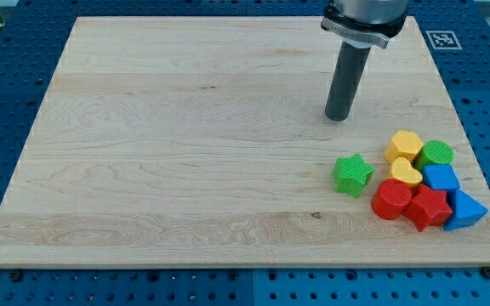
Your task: Move your arm towards bottom right
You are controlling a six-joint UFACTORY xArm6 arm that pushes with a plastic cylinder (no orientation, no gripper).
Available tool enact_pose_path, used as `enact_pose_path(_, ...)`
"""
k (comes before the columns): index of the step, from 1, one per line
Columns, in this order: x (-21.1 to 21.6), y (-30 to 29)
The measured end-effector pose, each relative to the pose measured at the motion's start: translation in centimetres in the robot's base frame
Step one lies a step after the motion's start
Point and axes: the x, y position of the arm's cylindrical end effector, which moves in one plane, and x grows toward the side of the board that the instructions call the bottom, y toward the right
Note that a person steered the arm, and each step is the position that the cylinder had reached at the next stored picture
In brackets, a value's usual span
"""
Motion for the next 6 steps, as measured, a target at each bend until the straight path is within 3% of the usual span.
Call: enact_pose_path(6,0.11,0.19)
